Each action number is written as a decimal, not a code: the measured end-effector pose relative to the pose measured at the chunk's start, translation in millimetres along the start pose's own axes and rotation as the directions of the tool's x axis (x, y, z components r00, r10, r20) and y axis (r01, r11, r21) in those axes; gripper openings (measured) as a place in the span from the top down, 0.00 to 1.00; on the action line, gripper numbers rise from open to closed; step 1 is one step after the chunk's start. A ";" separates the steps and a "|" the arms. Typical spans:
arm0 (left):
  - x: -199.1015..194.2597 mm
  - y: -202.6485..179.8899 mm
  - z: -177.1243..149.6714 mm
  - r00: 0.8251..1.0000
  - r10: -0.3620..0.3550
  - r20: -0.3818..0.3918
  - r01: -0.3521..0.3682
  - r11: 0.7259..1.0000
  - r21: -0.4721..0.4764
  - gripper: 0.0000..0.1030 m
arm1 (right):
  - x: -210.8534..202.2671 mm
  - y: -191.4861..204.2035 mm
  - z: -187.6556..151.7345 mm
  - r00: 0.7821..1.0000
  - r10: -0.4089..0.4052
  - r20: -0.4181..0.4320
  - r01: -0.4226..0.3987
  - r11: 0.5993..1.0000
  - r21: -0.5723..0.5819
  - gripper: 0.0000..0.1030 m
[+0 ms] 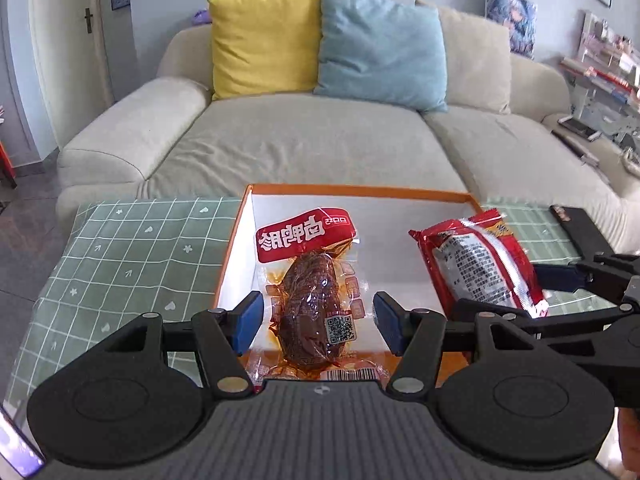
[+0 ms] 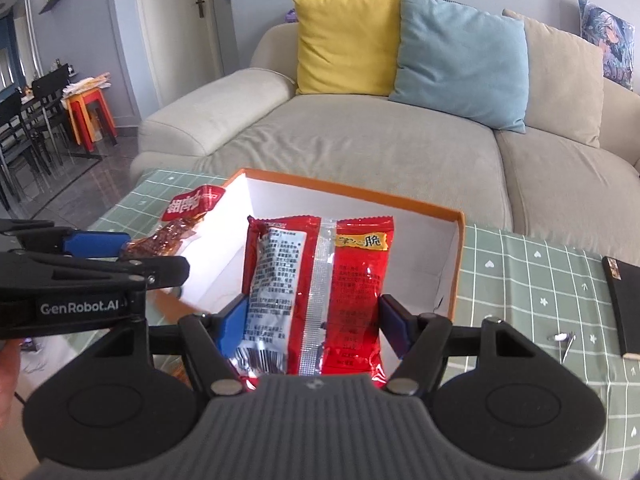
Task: Organize snacks
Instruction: 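Carry the meat pack with left tool while right tool carries the bag into the orange box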
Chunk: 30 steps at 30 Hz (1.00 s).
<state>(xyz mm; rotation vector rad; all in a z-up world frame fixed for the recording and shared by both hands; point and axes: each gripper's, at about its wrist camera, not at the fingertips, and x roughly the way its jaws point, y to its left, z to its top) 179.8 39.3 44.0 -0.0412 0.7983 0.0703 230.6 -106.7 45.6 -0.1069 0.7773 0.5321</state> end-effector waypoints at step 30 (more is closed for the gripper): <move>123.4 -0.7 4.3 0.918 0.158 -0.364 -0.047 0.954 0.295 0.39 | 158.8 -18.3 1.9 0.901 0.094 -0.424 -0.035 0.989 0.145 0.35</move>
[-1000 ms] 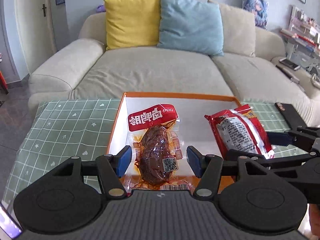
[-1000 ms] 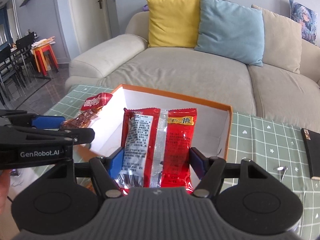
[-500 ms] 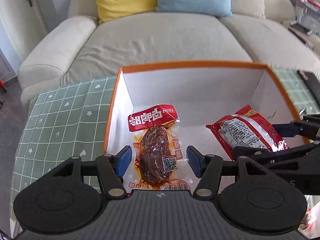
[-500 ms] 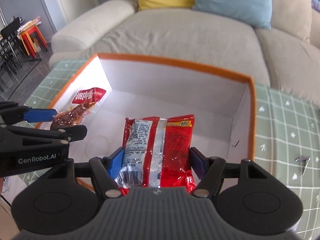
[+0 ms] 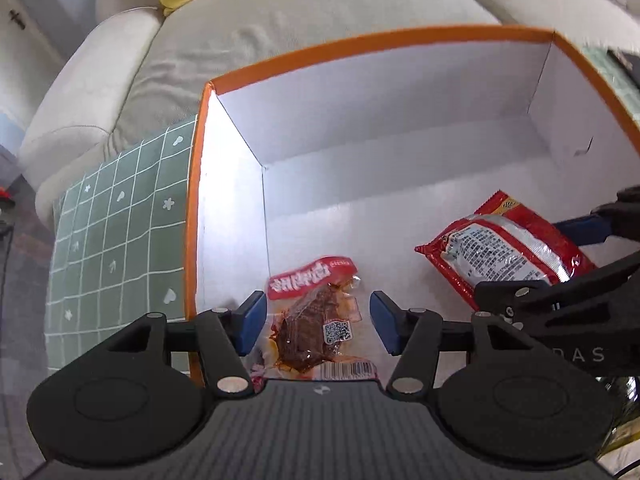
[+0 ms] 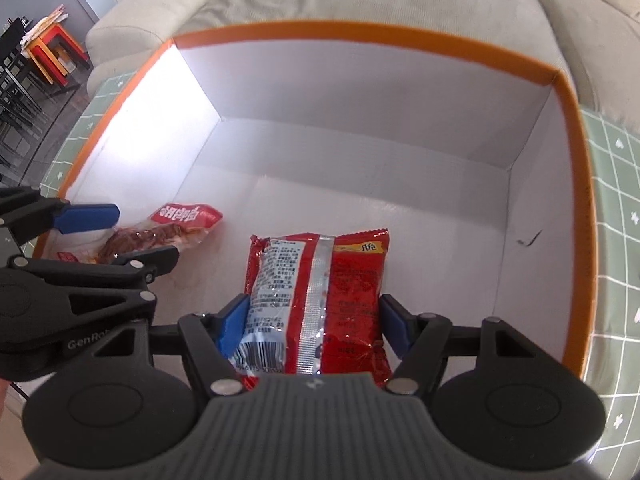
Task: Organize snacks
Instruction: 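Carry the meat pack with left tool while right tool carries the bag into the orange box, then open left tool releasing the meat pack while right tool releases the bag in the box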
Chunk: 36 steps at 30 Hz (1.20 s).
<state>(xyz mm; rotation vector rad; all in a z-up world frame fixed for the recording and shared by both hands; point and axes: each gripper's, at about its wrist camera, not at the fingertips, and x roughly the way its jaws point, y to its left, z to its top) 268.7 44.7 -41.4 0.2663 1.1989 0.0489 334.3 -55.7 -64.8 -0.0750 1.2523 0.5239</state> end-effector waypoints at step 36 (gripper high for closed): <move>-84.7 4.7 -41.5 0.969 -0.004 0.246 0.018 0.998 -0.053 0.23 | -55.3 13.1 -21.7 0.971 -0.139 0.195 0.155 0.985 -0.070 0.19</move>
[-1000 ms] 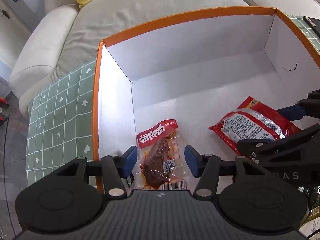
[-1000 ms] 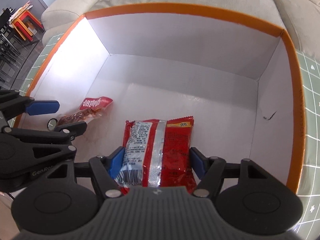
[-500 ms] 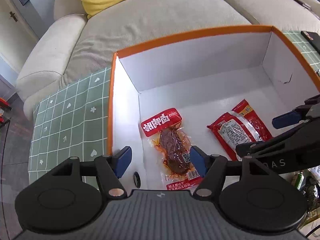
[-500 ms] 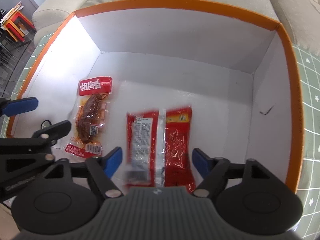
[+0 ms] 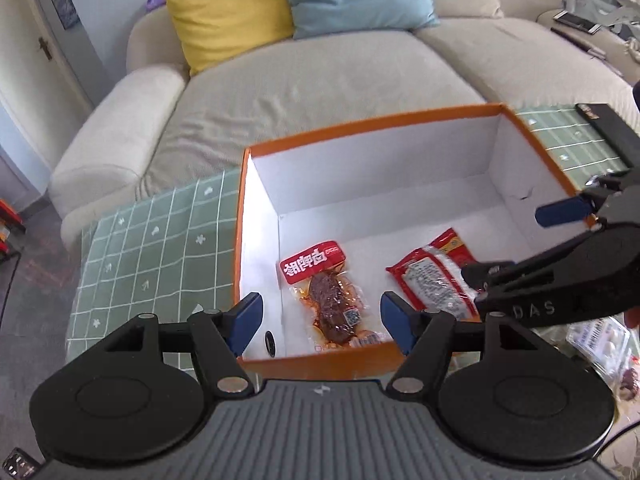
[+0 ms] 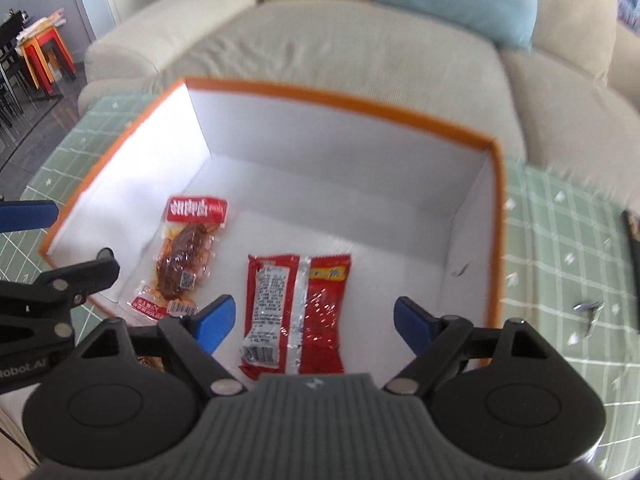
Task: Organize snacks
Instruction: 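Open left tool releasing the meat pack while right tool releases the bag in the box, then withdraw both tools from the box back toward the remaining snacks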
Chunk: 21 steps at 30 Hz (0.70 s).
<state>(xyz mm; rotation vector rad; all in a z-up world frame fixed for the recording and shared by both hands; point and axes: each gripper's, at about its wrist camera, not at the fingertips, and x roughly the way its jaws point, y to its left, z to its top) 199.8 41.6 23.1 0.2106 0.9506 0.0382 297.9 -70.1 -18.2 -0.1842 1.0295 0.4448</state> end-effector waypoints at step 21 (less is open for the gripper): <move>-60.7 2.2 -93.1 0.993 -0.070 0.099 0.090 0.972 -0.215 0.23 | -94.9 18.3 -115.8 0.947 -0.037 0.320 0.014 0.997 0.073 0.26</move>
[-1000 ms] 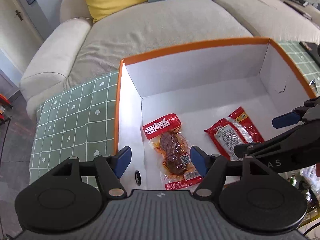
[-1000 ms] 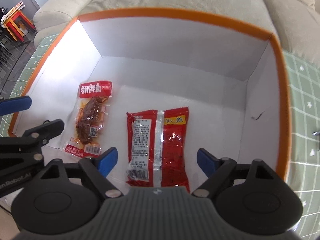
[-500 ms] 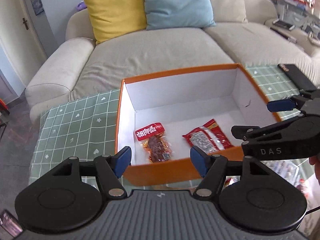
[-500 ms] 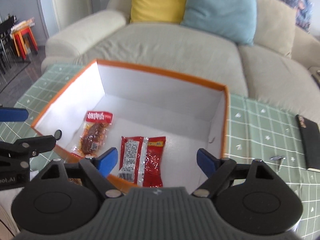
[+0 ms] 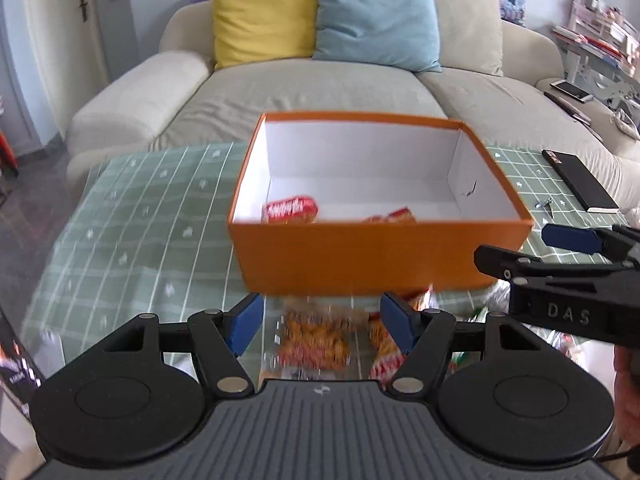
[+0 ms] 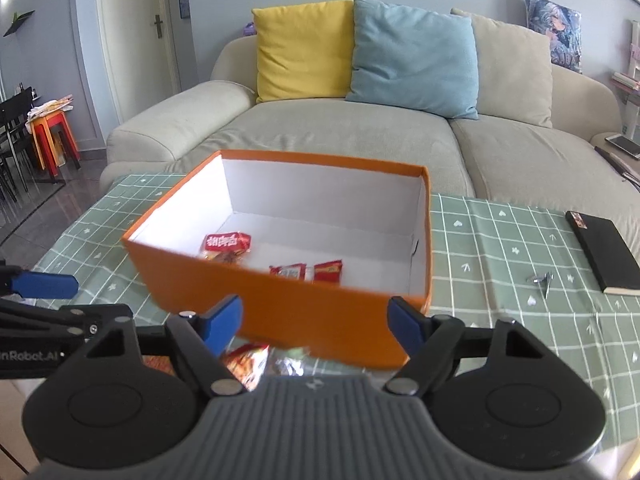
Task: Organize snacks
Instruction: 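Withdraw both tools from the box back toward the remaining snacks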
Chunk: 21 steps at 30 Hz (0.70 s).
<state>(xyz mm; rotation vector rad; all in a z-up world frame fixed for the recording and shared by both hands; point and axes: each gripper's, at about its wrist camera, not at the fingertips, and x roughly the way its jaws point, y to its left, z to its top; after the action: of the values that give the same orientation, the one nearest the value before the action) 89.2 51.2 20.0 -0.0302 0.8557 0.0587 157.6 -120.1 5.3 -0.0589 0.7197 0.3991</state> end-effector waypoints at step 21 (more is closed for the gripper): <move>37.5 87.7 -44.8 0.963 0.036 -0.268 -0.098 0.970 -0.221 0.23 | 7.3 59.4 -32.1 0.996 0.085 -0.013 -0.086 0.982 -0.171 0.45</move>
<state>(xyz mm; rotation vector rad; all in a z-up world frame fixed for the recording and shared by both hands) 74.3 138.0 -38.0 -0.2332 1.1124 0.2231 120.0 -68.8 -18.6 -0.1918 0.6937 0.5424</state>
